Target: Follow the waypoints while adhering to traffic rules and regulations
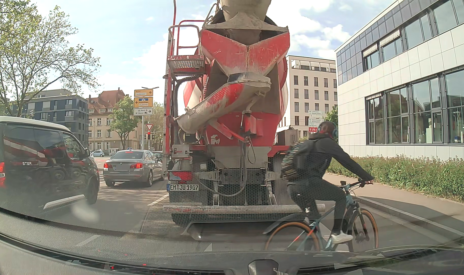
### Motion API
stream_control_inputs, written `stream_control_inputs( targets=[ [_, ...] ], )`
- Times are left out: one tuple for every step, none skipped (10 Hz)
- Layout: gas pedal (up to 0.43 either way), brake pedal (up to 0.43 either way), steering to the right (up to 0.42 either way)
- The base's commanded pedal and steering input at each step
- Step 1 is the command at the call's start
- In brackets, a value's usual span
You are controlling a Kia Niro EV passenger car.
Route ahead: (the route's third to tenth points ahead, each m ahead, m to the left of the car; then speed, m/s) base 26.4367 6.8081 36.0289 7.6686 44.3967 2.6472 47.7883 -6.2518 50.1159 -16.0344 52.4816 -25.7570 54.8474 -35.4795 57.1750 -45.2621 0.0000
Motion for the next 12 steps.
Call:
stream_control_inputs(
  targets=[
    [0.0,0.238,-0.012],
    [0.0,0.238,-0.012],
    [0.0,0.238,-0.012],
    [0.0,0.238,-0.012],
    [0.0,0.238,-0.012],
    [0.0,0.238,-0.012],
    [0.0,0.238,-0.012],
    [0.0,0.238,-0.012],
    [0.0,0.238,-0.012],
    [0.0,0.238,-0.012],
    [0.0,0.238,-0.012],
    [0.0,0.238,-0.012]
  ],
)
